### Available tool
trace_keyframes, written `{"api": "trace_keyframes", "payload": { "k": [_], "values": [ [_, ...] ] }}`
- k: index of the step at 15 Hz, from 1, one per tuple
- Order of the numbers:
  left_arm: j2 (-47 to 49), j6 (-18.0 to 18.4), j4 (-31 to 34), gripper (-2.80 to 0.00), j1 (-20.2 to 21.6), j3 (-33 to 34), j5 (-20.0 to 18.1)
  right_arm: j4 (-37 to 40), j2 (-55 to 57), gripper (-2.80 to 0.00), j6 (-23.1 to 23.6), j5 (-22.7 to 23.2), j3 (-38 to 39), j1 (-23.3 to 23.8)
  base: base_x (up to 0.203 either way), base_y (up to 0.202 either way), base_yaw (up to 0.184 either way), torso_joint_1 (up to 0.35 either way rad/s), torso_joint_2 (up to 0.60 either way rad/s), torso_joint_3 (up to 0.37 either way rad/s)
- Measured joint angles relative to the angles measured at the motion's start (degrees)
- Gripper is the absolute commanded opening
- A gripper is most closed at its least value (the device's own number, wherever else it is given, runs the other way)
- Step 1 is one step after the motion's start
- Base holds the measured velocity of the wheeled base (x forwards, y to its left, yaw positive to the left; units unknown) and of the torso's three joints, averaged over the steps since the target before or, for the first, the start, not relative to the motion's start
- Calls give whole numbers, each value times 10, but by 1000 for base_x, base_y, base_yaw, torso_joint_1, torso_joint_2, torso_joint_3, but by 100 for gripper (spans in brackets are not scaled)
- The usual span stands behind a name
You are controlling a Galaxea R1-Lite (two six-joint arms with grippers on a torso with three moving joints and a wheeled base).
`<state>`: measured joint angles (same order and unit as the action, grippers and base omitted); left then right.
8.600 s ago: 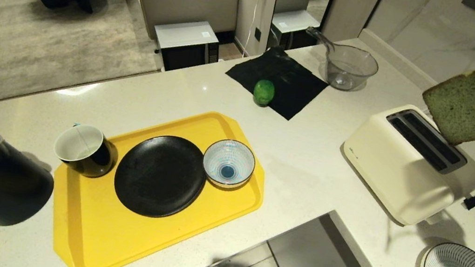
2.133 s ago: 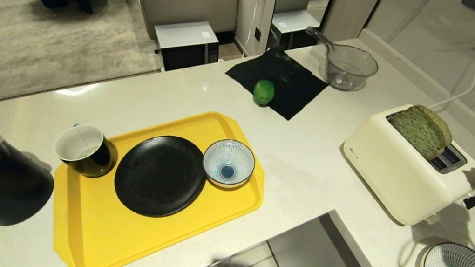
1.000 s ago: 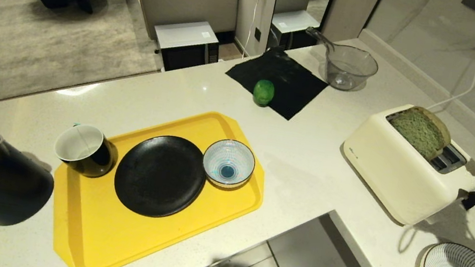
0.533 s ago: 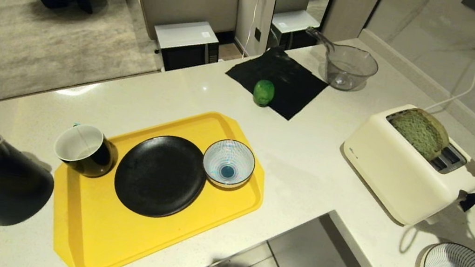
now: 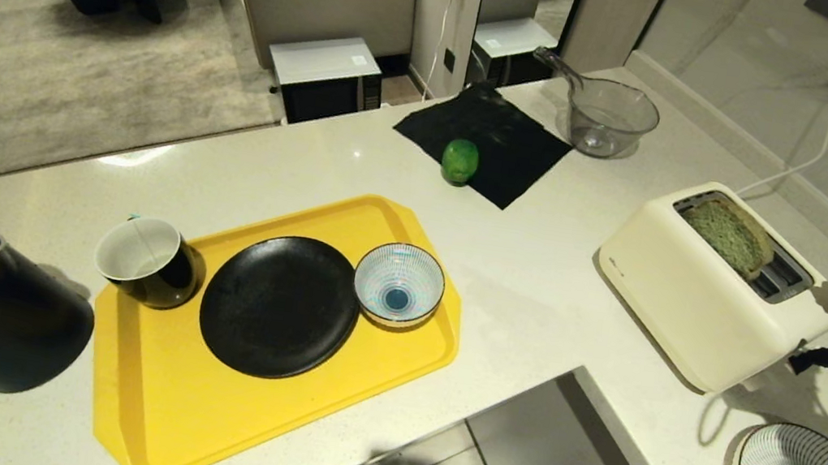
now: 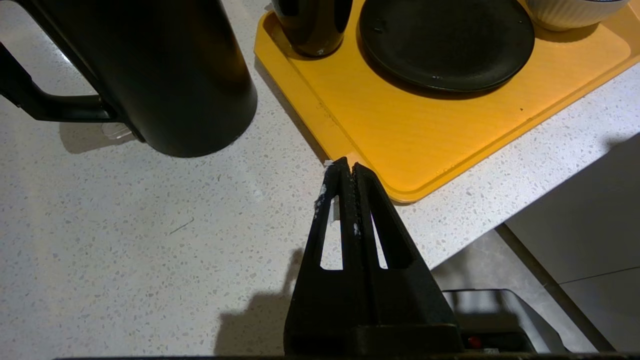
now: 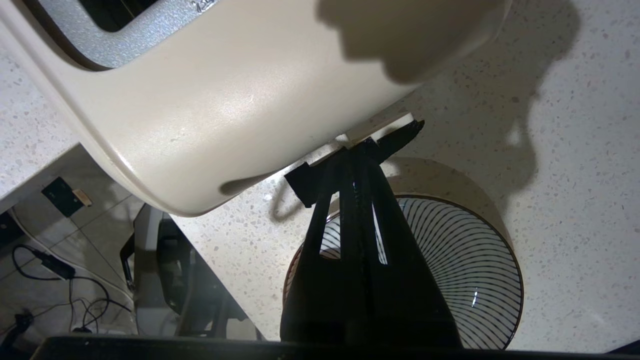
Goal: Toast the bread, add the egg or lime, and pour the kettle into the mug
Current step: Use a bread toaster
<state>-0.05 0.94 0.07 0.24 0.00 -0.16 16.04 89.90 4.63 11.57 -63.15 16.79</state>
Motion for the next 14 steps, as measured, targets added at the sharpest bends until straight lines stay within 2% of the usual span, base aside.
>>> {"api": "trace_keyframes", "payload": {
  "k": [14],
  "values": [
    [0,0,0,-280,0,0,0,-1,11,-280,2,9,12,-1,0,0,0,0,0,0]
  ]
}}
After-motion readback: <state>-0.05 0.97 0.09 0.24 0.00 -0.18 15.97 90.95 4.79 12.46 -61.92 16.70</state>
